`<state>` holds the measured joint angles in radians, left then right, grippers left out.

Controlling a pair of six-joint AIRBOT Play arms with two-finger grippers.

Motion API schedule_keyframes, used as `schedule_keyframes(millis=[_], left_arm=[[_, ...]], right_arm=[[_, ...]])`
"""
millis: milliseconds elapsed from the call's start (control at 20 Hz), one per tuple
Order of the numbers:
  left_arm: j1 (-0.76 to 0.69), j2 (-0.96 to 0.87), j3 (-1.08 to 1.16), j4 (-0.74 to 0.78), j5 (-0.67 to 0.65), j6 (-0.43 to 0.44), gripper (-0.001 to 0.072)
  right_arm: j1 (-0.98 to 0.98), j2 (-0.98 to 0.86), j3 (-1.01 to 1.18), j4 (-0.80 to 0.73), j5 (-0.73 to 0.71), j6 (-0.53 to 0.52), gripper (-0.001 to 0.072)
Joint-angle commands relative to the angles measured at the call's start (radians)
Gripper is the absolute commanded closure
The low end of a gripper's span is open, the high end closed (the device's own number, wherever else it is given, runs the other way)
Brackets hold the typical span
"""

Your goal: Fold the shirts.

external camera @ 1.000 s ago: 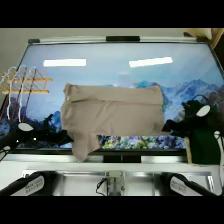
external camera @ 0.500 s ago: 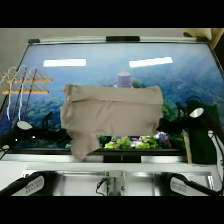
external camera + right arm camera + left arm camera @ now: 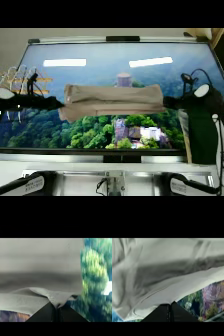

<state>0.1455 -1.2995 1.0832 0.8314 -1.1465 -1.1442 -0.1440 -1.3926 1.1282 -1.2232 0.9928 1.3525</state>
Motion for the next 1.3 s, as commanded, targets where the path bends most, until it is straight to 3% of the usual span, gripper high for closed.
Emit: schedule_keyframes(millis=[0,250,450,500,550,600,850,1100,1150,1250], left_arm=[[-0.037,-0.19,0.246,-0.003,0.005,-0.029,0.0676],[-0.04,-0.478,0.504,-0.003,-0.014,-0.153,0.0675],[-0.039,-0.594,0.523,-0.003,-0.018,-0.205,0.0674],[-0.039,-0.607,0.523,-0.006,-0.03,-0.204,0.0612],[-0.039,-0.61,0.524,-0.006,-0.042,-0.204,0.0355],[-0.035,-0.608,0.528,-0.006,-0.055,-0.203,0.0118],[-0.008,-0.608,0.651,-0.005,-0.263,-0.2,0.0103],[-0.028,-0.574,0.731,-0.006,-0.29,-0.2,0.0111],[-0.039,-0.56,0.732,-0.011,-0.29,-0.2,0.0112],[-0.063,-0.533,0.732,-0.056,-0.29,-0.177,0.0115]], right_arm=[[0.061,-0.126,0.147,-0.036,-0.117,0.07,0.0641],[0.085,-0.336,0.318,-0.062,-0.167,0.164,0.0641],[0.085,-0.416,0.343,-0.062,-0.164,0.185,0.0633],[0.085,-0.418,0.343,-0.063,-0.163,0.185,0.0498],[0.084,-0.415,0.344,-0.072,-0.163,0.179,0.0124],[0.082,-0.405,0.344,-0.085,-0.159,0.164,0.0031],[0.008,-0.4,0.343,-0.043,-0.152,0.177,0.0031],[-0.02,-0.462,0.343,0.125,-0.071,0.124,0.0032],[-0.013,-0.474,0.343,0.138,-0.042,0.125,0.0062],[-0.002,-0.489,0.344,0.175,0.021,0.123,0.0217]])
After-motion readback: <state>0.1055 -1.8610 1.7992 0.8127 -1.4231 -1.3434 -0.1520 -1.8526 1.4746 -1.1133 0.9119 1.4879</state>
